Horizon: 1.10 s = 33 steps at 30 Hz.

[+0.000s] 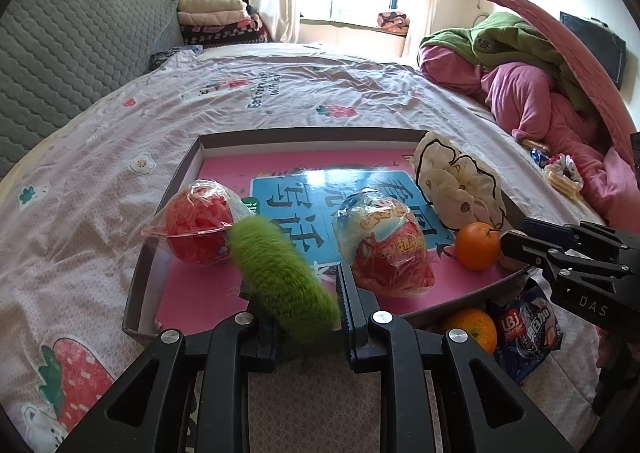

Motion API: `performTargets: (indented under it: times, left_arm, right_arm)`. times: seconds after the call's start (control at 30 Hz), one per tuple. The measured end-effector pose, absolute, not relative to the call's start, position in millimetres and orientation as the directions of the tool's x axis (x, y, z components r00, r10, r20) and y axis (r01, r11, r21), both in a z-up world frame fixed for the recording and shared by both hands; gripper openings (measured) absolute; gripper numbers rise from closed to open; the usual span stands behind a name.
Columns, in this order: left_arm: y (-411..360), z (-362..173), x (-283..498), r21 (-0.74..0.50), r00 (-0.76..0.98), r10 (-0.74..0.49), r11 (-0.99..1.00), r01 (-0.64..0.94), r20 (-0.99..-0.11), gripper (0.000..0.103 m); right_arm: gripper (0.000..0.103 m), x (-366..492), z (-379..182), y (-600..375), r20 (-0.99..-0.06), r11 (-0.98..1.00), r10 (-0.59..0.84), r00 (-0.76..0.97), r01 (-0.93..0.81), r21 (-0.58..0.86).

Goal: Organize objects
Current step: 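Lower green ring with left tool while right tool lowers walnut, both opening in box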

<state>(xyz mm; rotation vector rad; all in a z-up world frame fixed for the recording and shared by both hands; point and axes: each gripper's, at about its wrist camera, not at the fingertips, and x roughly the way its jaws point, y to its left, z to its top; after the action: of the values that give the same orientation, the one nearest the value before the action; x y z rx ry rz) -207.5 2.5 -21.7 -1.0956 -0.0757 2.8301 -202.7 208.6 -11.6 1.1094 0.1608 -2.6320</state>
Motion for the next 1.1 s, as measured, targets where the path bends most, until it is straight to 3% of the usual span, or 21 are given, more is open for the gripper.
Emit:
performTargets:
  times: [0.77, 1.1]
  left_arm:
    - [1.5, -15.0, -197.2, -0.099, -0.73, 0.116, -0.993, -0.066, -0.673, 0.029]
    - [-3.4, -9.5, -194.3, -0.115, -0.735, 0.121, -0.992, -0.06, -0.668, 0.044]
  right_arm:
    - [0.034, -197.4, -9.1, 211.0, -0.717, -0.956, -0.228, -0.658, 0.293, 0.035]
    - [0.034, -194.5, -7.0, 213.1, -0.718, -0.956, -0.235, -0.656, 0.289, 0.049]
